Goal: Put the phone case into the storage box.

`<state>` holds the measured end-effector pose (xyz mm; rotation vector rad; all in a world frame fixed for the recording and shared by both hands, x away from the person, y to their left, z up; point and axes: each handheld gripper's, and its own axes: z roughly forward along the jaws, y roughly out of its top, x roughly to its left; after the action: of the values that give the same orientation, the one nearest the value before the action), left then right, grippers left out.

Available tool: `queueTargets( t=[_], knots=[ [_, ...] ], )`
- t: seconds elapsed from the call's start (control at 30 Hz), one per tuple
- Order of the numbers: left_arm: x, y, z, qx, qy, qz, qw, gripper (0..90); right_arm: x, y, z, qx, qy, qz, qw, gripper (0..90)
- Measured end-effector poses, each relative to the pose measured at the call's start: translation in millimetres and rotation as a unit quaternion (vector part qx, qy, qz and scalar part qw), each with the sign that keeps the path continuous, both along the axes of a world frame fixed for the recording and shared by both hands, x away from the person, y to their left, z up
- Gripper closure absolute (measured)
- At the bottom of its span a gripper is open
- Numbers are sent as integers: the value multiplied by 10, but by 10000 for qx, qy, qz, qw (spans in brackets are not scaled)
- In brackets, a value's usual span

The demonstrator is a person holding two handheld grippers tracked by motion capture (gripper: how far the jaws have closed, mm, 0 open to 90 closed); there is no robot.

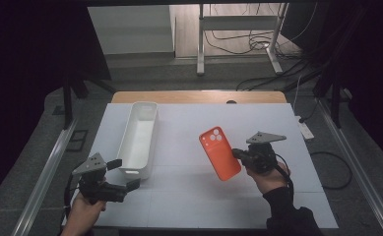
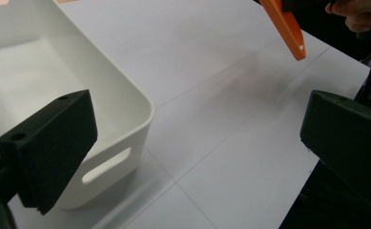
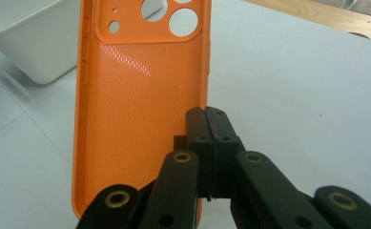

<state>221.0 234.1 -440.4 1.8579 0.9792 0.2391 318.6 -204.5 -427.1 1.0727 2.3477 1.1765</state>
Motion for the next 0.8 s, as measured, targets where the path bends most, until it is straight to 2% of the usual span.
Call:
queueTargets(
  t=[0.1,0.17,0.23,0.3,0.8],
  knots=[
    [54,-41,15,-21,60,-44,10000,0,-9,2,15,24,-23,3,10000,894],
    [85,-68,25,18,82,-63,9999,0,-15,2,26,52,-31,11,10000,894],
    [127,-113,43,157,66,-123,9998,0,-19,4,32,55,-47,22,10000,894],
    [173,-163,58,171,58,-201,9996,0,-21,8,39,59,-79,30,9999,894],
    [410,-435,120,41,147,-421,9990,0,-36,38,80,142,-166,75,9997,894]
  ],
)
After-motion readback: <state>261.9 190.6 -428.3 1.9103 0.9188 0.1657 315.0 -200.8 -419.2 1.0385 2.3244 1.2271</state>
